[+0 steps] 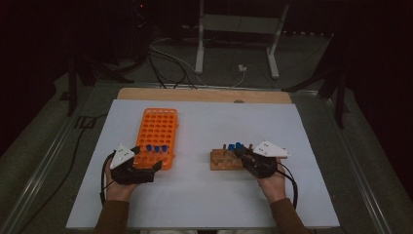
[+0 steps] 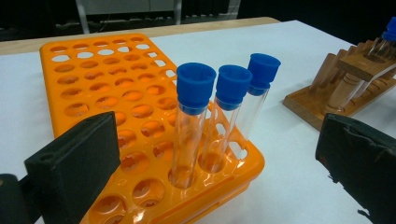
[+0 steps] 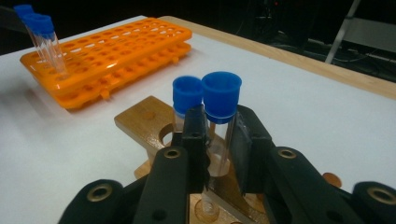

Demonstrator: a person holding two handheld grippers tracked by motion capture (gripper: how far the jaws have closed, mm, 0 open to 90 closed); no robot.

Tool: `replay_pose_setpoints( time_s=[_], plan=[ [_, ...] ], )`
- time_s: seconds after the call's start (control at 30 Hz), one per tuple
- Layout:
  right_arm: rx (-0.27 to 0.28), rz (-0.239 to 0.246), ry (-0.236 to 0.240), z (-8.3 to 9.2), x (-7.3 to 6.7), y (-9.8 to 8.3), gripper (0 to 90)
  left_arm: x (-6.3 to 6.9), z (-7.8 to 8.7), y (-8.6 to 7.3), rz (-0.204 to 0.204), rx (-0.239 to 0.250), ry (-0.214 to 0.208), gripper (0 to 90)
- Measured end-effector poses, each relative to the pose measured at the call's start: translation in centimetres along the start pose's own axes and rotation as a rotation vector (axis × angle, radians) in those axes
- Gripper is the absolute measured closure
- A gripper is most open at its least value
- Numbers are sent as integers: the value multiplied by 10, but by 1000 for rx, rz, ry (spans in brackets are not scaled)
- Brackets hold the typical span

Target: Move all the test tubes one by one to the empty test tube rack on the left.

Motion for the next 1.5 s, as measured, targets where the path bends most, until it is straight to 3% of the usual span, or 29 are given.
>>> replay_pose_setpoints(
  time_s=[0.47,1.0,1.5],
  plan=[
    [40,0,6,13,-1,12,772,0,0,0,2,2,0,7],
    [100,-38,25,33,8,27,771,1,2,1,9,15,18,7],
    [111,0,51,43,-1,35,772,3,6,5,9,46,35,7]
  ],
)
Point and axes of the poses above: each handheld gripper's, and its own axes: z roughly backward along the jaws, y roughly out of its top, x roughly to its right, the point moved 1 cm from there along -z, roughly forward along the jaws, and after that the axes turned 6 degrees about -x, right-handed, at the moved point
